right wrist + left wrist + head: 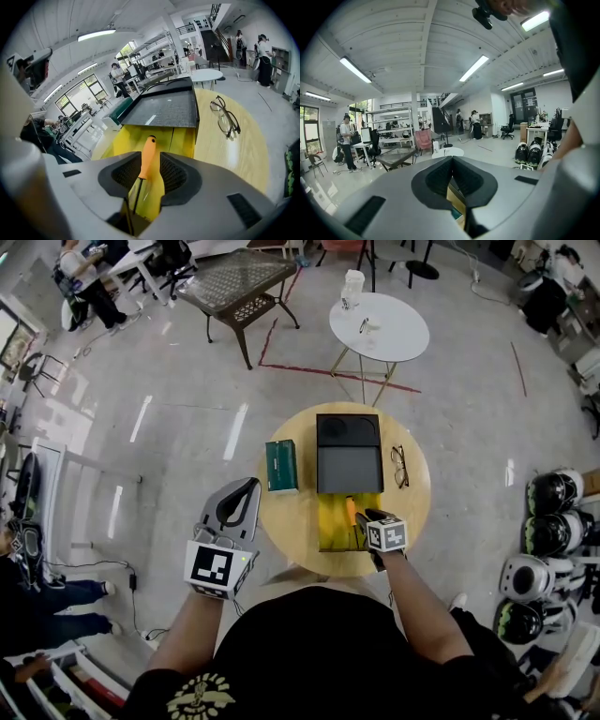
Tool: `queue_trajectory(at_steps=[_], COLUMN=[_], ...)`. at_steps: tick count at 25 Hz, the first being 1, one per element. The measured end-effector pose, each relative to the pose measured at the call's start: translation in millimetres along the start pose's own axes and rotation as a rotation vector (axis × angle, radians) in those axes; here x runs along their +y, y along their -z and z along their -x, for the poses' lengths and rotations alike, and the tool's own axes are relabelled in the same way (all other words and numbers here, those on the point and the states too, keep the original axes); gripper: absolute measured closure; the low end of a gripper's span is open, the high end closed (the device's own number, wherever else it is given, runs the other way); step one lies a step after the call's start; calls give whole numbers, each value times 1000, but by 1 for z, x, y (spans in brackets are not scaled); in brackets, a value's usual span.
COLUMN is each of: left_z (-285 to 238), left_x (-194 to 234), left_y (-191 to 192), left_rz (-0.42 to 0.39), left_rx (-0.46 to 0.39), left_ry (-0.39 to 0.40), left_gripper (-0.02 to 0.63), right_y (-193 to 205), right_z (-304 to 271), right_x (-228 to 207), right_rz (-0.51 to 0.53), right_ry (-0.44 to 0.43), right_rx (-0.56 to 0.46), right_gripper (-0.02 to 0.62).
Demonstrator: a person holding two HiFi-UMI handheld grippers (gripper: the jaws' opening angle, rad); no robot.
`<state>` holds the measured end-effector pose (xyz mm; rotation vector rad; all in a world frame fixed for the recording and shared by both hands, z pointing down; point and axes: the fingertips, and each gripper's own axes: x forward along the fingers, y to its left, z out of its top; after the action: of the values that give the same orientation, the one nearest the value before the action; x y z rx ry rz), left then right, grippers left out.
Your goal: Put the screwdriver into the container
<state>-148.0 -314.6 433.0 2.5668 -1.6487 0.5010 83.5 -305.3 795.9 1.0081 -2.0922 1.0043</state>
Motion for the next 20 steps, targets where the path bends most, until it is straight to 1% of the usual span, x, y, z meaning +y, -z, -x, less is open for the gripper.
queue_trajectory(at_steps=[5, 8, 11, 12, 13, 17, 20], left_z=[0, -1, -5, -6, -7, -12, -14], left_x=[2, 3, 3, 2, 1, 0, -4], left_y=[-3, -9, -13, -14, -16, -26, -34], left_rz=[10, 17, 21, 22, 24, 45, 56], left_rx=[-21, -41, -58, -64, -70, -102, -131], left_ry=[3, 7, 17, 22, 27, 43, 60], left_gripper=[591, 591, 591, 591, 591, 591, 591], right_y=[1, -8, -29, -37, -46, -78, -98], right_z=[27, 51, 79, 89, 99, 130, 150], right_x=[2, 6, 12, 17, 22, 47, 63], right_rz=[11, 16, 40, 55, 71, 134, 160], right_ry=[8, 11, 27, 27, 22, -2, -8], right_rx=[-34, -98, -192, -225, -257, -354, -411], right_gripper=[457, 487, 541, 567, 578, 580, 580])
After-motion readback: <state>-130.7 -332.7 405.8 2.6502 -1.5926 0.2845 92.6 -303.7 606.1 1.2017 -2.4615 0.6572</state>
